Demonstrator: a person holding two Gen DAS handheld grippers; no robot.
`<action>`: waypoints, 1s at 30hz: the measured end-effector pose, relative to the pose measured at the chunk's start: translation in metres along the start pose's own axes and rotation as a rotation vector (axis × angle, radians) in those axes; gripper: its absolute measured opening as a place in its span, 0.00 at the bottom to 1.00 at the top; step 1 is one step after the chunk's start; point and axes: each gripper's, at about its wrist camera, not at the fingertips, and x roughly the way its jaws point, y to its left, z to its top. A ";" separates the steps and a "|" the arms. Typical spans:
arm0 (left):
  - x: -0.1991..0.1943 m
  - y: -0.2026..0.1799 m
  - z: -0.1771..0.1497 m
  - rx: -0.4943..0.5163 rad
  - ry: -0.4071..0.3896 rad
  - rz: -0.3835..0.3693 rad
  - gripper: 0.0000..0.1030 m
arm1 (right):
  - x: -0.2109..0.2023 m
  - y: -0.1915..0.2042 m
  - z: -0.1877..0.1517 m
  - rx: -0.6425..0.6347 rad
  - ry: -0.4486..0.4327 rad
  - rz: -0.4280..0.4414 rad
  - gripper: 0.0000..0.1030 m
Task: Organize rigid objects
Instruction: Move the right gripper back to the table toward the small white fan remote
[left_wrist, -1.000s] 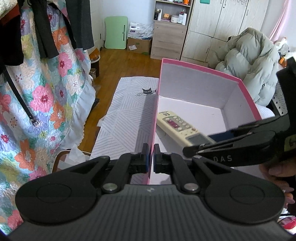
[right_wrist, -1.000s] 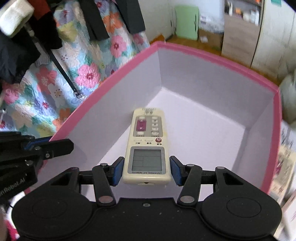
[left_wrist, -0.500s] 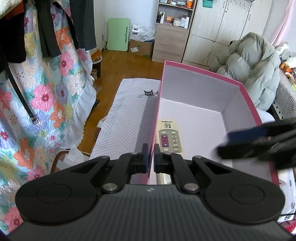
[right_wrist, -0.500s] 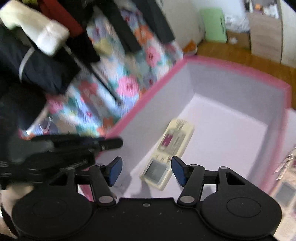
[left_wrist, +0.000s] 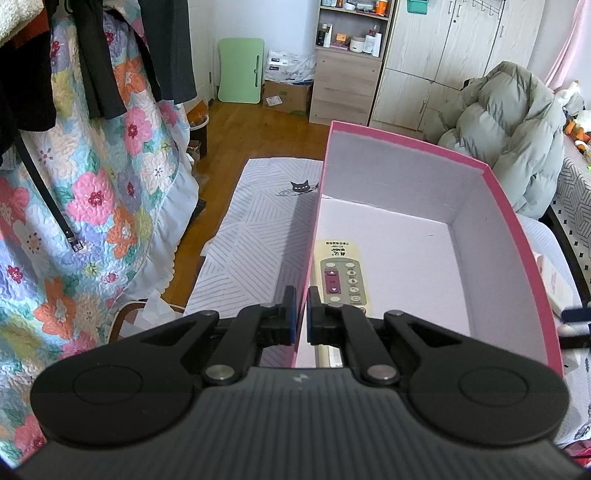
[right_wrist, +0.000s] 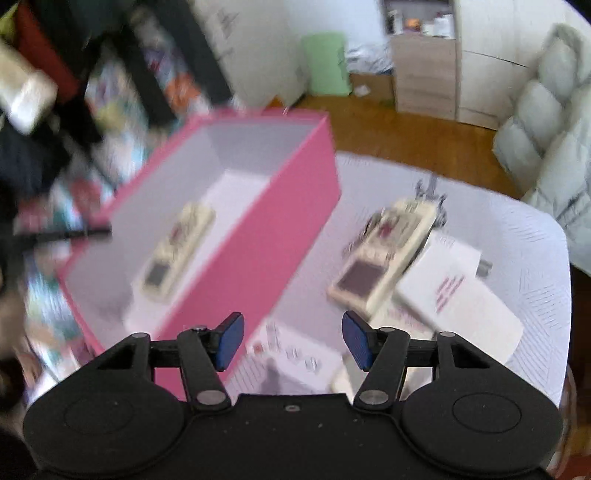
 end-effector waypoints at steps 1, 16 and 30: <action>0.000 0.002 0.000 -0.003 0.001 -0.005 0.04 | 0.004 0.004 -0.002 -0.055 0.025 -0.001 0.62; 0.005 0.002 0.005 -0.010 0.018 -0.016 0.04 | 0.079 0.017 0.016 -0.532 0.256 0.074 0.75; 0.007 0.005 0.002 -0.022 0.012 -0.021 0.04 | 0.055 0.004 0.021 -0.173 0.075 -0.038 0.45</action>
